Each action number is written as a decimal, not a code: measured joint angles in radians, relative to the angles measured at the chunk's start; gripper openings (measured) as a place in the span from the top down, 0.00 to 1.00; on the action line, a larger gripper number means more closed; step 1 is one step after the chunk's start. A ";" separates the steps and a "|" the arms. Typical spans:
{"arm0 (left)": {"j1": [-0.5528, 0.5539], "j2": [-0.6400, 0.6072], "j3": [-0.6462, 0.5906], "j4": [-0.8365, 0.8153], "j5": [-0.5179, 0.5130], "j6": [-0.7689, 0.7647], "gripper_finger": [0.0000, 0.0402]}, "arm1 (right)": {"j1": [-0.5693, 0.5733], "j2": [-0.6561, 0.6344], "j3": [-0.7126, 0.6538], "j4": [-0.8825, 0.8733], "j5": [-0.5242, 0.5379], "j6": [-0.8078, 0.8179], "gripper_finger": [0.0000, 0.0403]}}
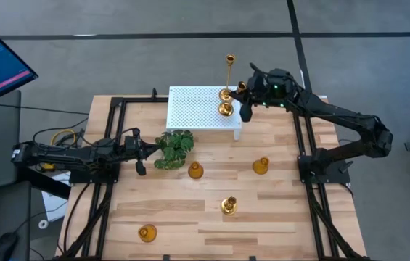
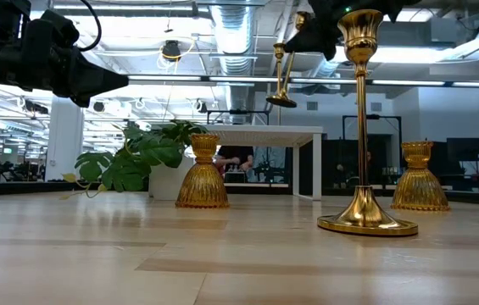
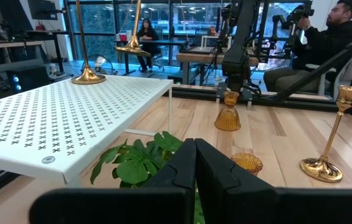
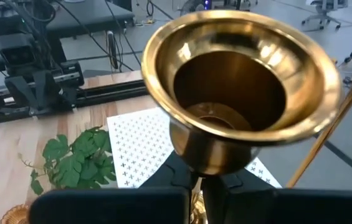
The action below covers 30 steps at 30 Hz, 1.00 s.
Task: Pick & Place candle stick holders
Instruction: Put the top gold candle holder on the shelf
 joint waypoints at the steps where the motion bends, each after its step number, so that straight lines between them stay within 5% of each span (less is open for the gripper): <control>1: 0.000 0.000 0.000 0.000 0.000 0.000 0.99 | 0.001 0.000 0.000 0.000 0.000 0.000 1.00; 11: 0.000 0.000 0.000 0.007 0.000 0.003 0.99 | 0.013 0.076 0.013 0.032 -0.025 -0.016 1.00; 23: 0.000 0.000 0.000 0.008 0.000 -0.001 0.99 | -0.010 0.342 0.326 -0.172 -0.029 -0.077 1.00; 30: 0.000 0.000 0.000 0.006 0.000 -0.001 0.99 | -0.027 0.428 0.379 -0.187 -0.056 -0.077 1.00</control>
